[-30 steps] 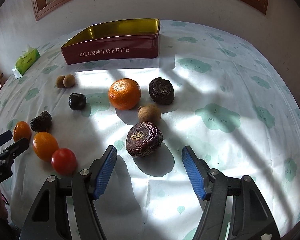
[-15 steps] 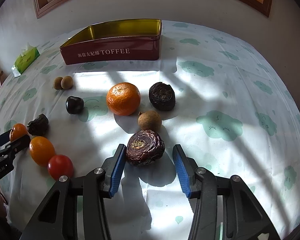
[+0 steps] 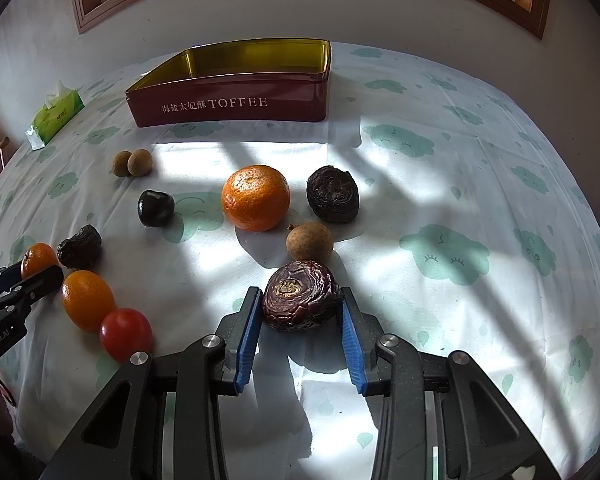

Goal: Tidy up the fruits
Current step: 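Close the right tool on the purple onion while the left tool closes on the large orange, then lift the onion with the right tool while the left tool lifts the orange over the tin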

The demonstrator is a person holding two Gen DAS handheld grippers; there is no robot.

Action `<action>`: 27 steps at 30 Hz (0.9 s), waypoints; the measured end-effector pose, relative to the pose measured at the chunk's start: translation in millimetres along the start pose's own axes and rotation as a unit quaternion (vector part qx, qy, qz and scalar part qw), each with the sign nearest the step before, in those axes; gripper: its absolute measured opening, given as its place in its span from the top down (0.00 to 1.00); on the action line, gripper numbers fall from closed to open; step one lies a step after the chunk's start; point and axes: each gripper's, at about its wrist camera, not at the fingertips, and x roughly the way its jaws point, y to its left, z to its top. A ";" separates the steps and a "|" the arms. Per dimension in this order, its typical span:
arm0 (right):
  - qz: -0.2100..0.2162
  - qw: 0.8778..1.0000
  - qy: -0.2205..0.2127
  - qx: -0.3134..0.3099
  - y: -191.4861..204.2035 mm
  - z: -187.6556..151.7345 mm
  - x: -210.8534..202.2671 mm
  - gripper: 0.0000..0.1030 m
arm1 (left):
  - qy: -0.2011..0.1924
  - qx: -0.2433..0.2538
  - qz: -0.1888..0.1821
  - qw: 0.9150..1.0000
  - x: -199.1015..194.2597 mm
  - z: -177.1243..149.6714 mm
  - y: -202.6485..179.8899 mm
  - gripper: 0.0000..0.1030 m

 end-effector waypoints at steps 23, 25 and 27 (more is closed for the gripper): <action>0.002 1.000 0.006 0.002 -1.7 3.0 -2.3 0.67 | 0.000 -0.006 -0.009 1.000 0.1 11.3 4.9 0.60; 0.001 1.000 0.003 0.001 -1.4 4.2 -4.9 0.68 | -0.001 -0.004 -0.009 1.000 -0.3 12.6 4.6 0.60; -0.002 1.000 -0.001 0.000 -1.5 5.6 -8.0 0.68 | -0.003 -0.005 -0.011 1.000 -1.3 14.0 4.8 0.60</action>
